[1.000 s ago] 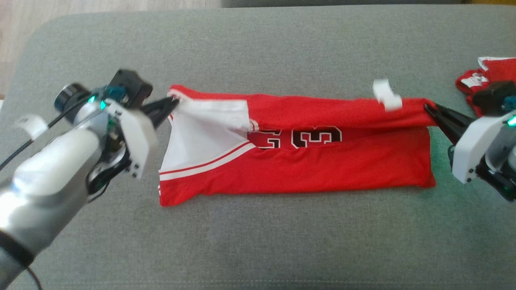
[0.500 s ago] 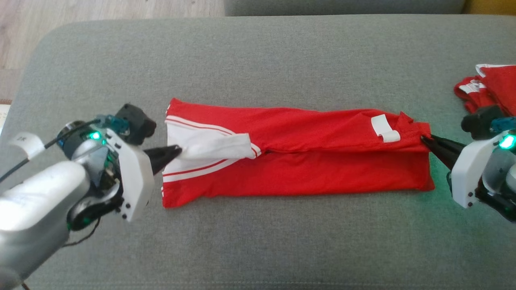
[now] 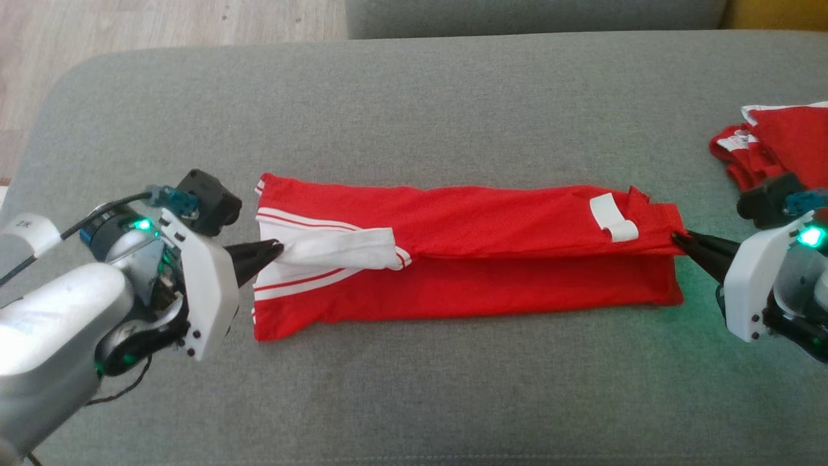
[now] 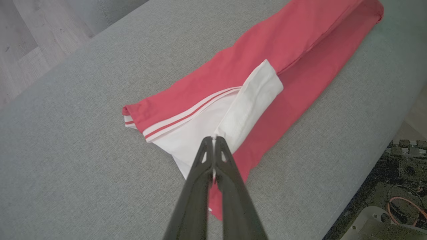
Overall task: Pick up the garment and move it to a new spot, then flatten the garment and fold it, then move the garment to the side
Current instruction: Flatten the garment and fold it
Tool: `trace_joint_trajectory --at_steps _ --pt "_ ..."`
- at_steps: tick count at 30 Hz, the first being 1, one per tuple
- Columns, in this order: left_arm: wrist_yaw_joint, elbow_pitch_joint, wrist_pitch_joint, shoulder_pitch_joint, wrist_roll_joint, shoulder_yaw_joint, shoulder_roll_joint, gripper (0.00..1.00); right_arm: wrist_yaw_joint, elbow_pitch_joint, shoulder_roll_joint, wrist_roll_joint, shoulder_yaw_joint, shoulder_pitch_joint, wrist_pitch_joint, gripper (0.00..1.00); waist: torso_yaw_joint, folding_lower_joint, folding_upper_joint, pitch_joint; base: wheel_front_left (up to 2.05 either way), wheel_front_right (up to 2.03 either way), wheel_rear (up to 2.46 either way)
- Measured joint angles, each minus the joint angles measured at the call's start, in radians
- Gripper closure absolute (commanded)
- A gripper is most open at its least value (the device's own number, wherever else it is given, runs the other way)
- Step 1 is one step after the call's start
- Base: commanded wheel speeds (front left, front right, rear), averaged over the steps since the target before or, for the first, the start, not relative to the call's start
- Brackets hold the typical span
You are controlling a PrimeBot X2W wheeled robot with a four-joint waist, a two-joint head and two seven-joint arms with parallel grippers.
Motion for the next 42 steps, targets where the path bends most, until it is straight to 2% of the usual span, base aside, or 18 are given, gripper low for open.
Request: trace_joint_trajectory --at_steps 10,11,12,13,16,19,23,27,28,29,32,35,38,42 --pt "0.005 -0.008 0.016 0.044 -0.016 -0.023 -0.007 1.00 0.000 -0.009 -0.011 0.007 0.014 0.002 0.029 1.00 -0.007 0.0000 0.0000 0.005 0.00 0.00 0.00" --pt "0.003 -0.006 0.017 0.046 -0.016 -0.025 -0.011 0.78 0.000 -0.007 -0.011 0.007 0.014 0.002 0.036 0.69 -0.008 0.0000 0.0000 0.007 0.00 0.00 0.00" --pt "-0.002 -0.002 0.017 0.048 -0.016 -0.025 -0.015 0.24 0.000 -0.005 -0.011 0.008 0.015 0.002 0.044 0.00 -0.009 0.0000 0.0000 0.007 0.00 0.00 0.00" --pt "-0.002 0.001 0.016 0.049 -0.016 -0.026 -0.019 0.00 0.000 -0.005 -0.010 0.013 0.015 0.004 0.053 0.00 -0.010 0.0000 0.0000 0.007 0.00 0.00 0.00" --pt "0.004 0.018 -0.004 0.060 -0.016 -0.025 -0.029 0.00 0.000 -0.005 -0.011 0.036 0.014 0.021 0.061 0.00 -0.015 0.0000 0.0000 -0.002 0.00 0.00 0.00" --pt "0.038 0.040 -0.063 0.061 -0.016 -0.004 -0.039 0.00 0.000 -0.007 -0.013 0.059 -0.009 0.020 0.037 0.00 -0.021 0.0000 0.0000 -0.017 0.00 0.00 0.00" --pt "0.132 0.075 -0.194 0.067 -0.012 0.072 -0.064 0.00 0.000 -0.012 -0.013 0.110 -0.088 0.019 -0.048 0.00 -0.030 0.0000 0.0000 -0.038 0.00 0.00 0.00" --pt "0.238 0.100 -0.357 0.099 -0.017 0.164 -0.115 0.00 0.000 -0.003 0.010 0.126 -0.187 0.018 -0.179 0.00 -0.041 0.0000 0.0000 -0.056 0.00 0.00 0.00" --pt "0.259 0.101 -0.399 0.110 -0.027 0.187 -0.130 0.00 0.000 -0.002 0.022 0.127 -0.208 0.019 -0.212 0.00 -0.043 0.0000 0.0000 -0.060 0.00 0.00 0.00" --pt "0.259 0.101 -0.399 0.110 -0.027 0.187 -0.130 0.00 0.000 -0.002 0.022 0.127 -0.208 0.019 -0.212 0.00 -0.043 0.0000 0.0000 -0.060 0.00 0.00 0.00" --pt "0.322 0.107 -0.483 0.152 -0.051 0.262 -0.173 0.00 0.000 0.017 0.081 0.127 -0.284 0.026 -0.311 0.00 -0.048 0.0000 0.0000 -0.072 0.00 0.00 0.00" --pt "0.367 0.101 -0.504 0.211 -0.059 0.353 -0.218 0.00 0.000 0.040 0.150 0.104 -0.368 0.062 -0.354 0.00 -0.053 0.0000 0.0000 -0.083 0.00 0.00 0.00" --pt "0.400 0.052 -0.504 0.292 0.044 0.491 -0.277 0.00 0.000 0.067 0.227 0.031 -0.473 0.126 -0.363 0.00 -0.053 0.0000 0.0000 -0.091 0.00 0.00 0.00" --pt "0.403 0.004 -0.504 0.430 0.203 0.633 -0.370 0.00 0.000 0.067 0.364 -0.151 -0.690 0.232 -0.363 0.00 -0.050 0.0000 0.0000 -0.101 0.00 0.00 0.00"
